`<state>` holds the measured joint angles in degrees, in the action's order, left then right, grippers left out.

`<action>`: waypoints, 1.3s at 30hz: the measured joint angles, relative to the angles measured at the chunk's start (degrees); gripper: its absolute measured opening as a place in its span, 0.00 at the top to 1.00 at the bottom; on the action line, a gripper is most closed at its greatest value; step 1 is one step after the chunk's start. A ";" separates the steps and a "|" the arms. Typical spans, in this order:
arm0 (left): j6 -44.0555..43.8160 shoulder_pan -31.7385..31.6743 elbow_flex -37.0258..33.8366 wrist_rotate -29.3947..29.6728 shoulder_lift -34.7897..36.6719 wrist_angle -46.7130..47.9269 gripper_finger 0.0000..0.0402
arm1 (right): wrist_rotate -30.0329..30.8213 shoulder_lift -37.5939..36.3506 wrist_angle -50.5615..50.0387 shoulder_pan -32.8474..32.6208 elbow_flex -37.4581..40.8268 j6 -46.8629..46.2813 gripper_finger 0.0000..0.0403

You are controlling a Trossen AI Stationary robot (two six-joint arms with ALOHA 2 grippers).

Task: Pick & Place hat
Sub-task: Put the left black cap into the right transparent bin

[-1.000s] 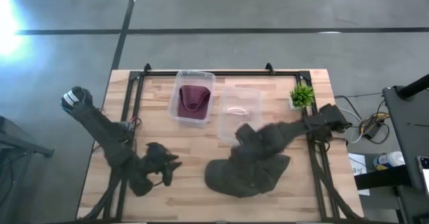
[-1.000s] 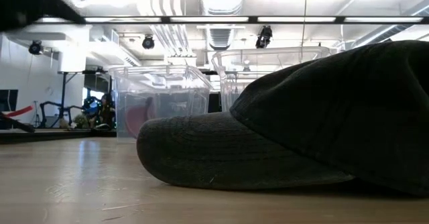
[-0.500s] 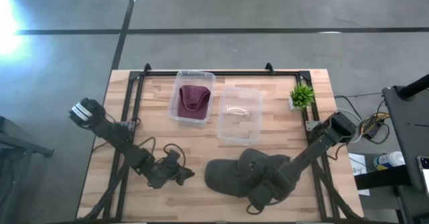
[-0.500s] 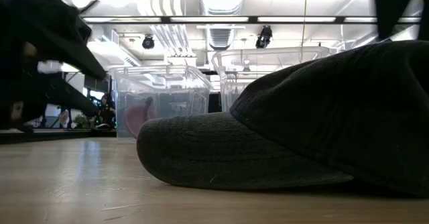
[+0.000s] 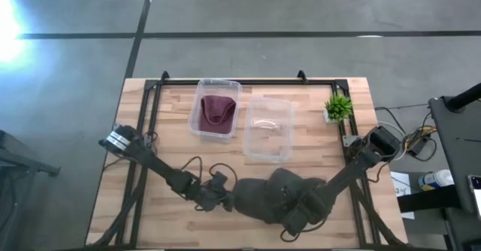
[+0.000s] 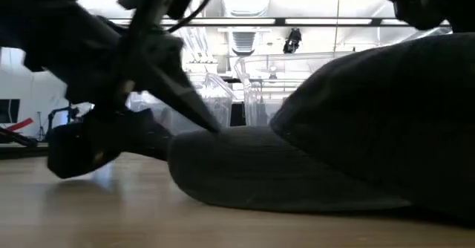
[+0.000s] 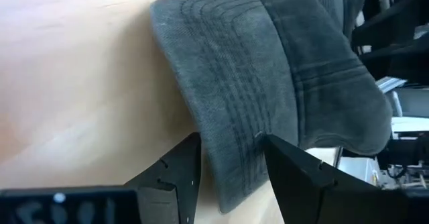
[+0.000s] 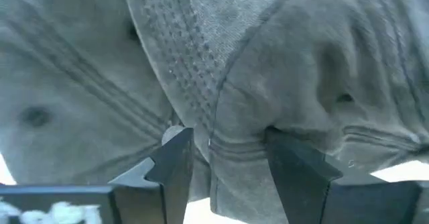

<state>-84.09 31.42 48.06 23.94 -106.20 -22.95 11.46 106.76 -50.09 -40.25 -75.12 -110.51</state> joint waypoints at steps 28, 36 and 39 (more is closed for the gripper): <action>35.81 0.03 24.48 20.91 28.65 39.95 0.98 | 10.77 -15.27 -17.05 -1.36 2.72 -2.11 0.56; 61.95 -2.65 37.95 34.08 25.92 39.35 0.98 | 10.54 -16.60 -16.50 -1.62 3.66 -3.09 0.56; 64.02 -6.41 38.67 35.37 21.54 39.57 0.98 | 10.53 -16.22 -16.61 -1.62 3.66 -3.11 0.56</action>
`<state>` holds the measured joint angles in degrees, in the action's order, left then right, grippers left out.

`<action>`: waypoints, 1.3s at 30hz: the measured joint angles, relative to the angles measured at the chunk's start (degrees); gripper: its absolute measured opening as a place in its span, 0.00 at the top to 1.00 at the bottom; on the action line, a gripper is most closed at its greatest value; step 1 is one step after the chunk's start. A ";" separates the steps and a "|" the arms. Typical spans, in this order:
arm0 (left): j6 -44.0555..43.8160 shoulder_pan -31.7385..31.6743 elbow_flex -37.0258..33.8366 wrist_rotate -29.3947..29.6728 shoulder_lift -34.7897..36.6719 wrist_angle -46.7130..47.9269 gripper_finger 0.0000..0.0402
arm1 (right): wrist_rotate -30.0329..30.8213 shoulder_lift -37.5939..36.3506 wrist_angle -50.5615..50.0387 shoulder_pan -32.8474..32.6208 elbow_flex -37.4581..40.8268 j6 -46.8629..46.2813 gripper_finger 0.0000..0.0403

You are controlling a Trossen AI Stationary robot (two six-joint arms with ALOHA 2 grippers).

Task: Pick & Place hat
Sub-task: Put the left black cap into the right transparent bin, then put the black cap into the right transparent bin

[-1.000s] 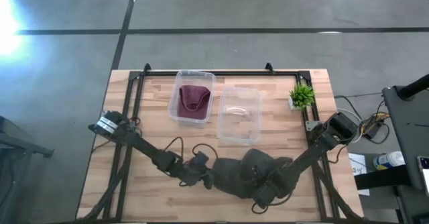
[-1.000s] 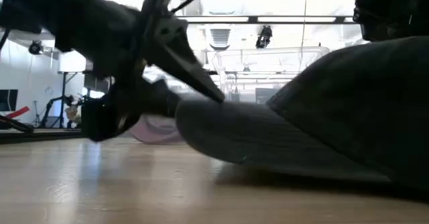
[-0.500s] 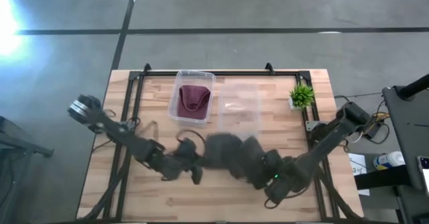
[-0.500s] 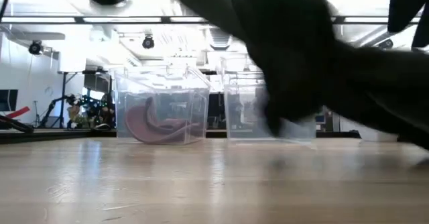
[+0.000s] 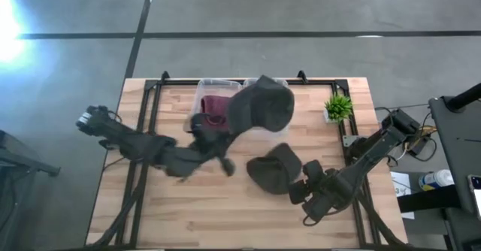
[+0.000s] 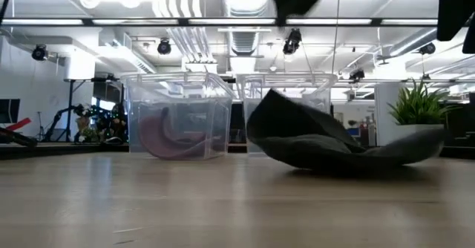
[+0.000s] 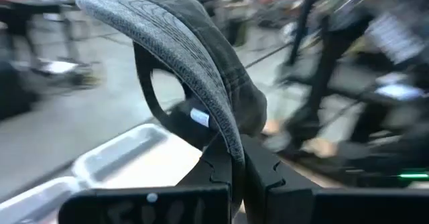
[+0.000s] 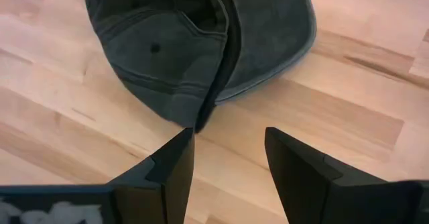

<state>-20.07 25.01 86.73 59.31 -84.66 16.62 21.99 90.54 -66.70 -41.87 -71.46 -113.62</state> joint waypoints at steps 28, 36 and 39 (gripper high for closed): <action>-8.26 -24.06 28.54 -30.61 -29.37 35.27 0.73 | -6.12 0.28 -2.56 -5.55 1.04 -3.42 0.56; -17.24 -16.51 28.10 -31.93 -23.69 43.10 0.67 | -3.05 -0.91 -4.77 -5.49 1.87 -0.88 0.56; -17.95 -10.88 26.91 -28.72 -22.41 42.49 0.67 | -1.55 -3.11 -4.60 -5.05 3.67 -0.32 0.56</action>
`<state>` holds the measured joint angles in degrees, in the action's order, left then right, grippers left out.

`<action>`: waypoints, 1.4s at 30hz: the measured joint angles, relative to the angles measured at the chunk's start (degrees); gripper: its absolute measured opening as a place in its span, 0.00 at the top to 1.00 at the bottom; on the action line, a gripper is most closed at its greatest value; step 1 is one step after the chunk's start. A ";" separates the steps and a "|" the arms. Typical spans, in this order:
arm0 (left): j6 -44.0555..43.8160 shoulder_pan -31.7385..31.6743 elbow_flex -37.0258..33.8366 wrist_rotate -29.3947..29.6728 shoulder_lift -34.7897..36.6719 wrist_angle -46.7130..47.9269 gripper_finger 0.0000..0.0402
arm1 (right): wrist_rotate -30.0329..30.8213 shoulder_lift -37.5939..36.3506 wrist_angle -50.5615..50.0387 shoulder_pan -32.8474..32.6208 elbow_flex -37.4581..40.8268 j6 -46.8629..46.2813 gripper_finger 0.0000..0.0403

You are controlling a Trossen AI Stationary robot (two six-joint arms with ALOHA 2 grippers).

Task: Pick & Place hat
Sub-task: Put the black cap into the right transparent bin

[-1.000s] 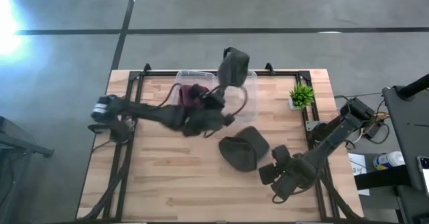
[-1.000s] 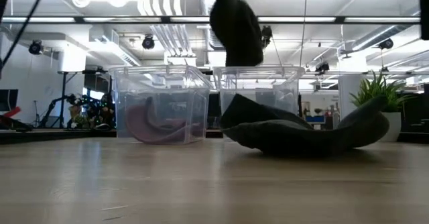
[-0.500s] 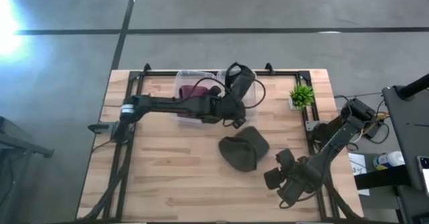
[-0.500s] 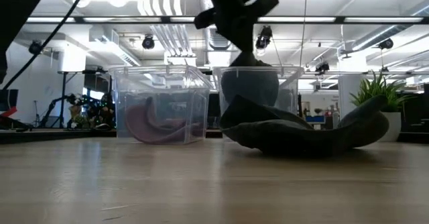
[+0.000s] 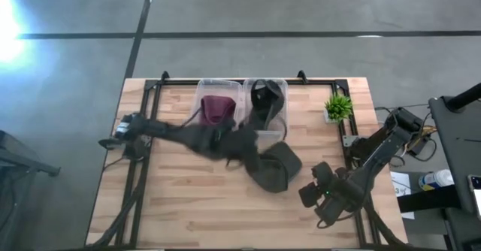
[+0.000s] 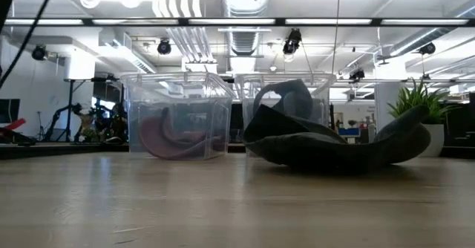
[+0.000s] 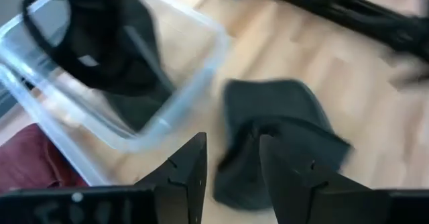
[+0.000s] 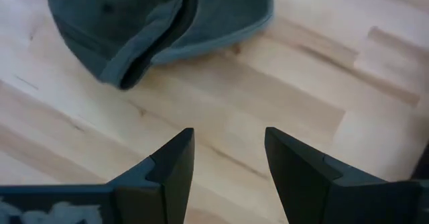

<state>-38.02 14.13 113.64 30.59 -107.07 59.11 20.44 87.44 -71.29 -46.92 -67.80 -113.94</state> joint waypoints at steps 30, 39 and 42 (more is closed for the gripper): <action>-4.13 4.94 -48.05 6.46 -3.01 -66.62 0.67 | 5.18 -17.39 54.30 15.77 43.41 -12.30 0.56; -5.13 1.52 -45.38 -2.13 -10.60 -66.52 0.67 | 5.05 -12.04 65.73 19.24 42.21 -4.05 0.59; -5.79 1.25 -45.28 -4.98 -11.97 -67.11 0.67 | 4.79 -10.32 65.75 19.39 40.66 -1.67 0.66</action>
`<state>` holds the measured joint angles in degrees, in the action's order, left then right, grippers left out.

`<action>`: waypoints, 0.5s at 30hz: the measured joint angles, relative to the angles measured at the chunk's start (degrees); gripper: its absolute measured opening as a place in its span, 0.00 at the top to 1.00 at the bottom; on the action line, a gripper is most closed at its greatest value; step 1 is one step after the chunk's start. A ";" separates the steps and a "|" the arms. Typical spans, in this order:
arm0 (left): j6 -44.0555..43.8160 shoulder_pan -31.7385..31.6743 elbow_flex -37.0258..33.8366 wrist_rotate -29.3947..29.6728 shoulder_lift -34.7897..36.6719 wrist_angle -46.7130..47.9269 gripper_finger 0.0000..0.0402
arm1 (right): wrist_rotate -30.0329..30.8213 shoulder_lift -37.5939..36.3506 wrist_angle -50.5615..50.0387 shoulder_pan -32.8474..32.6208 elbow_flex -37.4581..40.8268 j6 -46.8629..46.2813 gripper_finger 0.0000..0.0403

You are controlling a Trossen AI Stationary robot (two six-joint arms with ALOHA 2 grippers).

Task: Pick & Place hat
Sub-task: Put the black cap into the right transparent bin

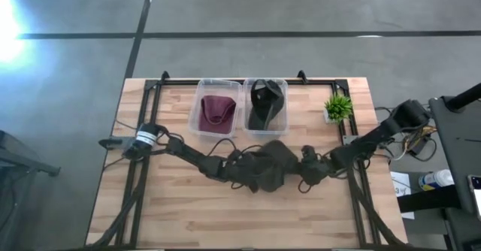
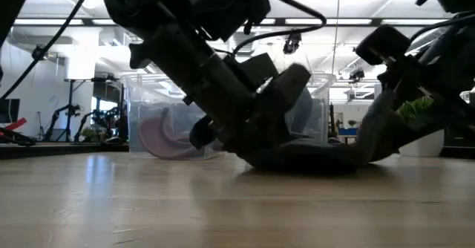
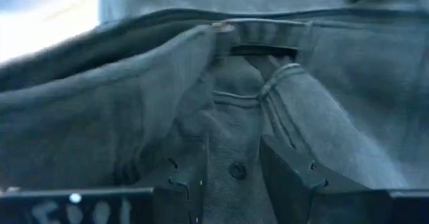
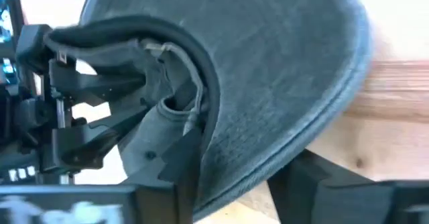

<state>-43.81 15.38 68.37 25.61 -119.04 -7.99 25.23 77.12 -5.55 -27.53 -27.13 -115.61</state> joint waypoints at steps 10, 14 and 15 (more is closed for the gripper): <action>0.80 2.12 0.00 0.13 5.30 2.18 0.67 | 0.34 1.34 -2.14 -0.06 -3.94 9.65 0.96; 0.67 3.98 0.38 5.03 13.71 5.72 0.67 | -0.03 -1.68 -4.93 -0.85 -8.75 17.77 0.97; 1.12 4.73 0.45 7.17 16.33 6.59 0.67 | 0.55 -2.70 -6.70 -1.00 -10.75 19.30 0.97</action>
<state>-42.70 20.11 68.82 32.78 -102.71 -1.40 25.79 74.42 -12.25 -28.53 -37.88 -96.31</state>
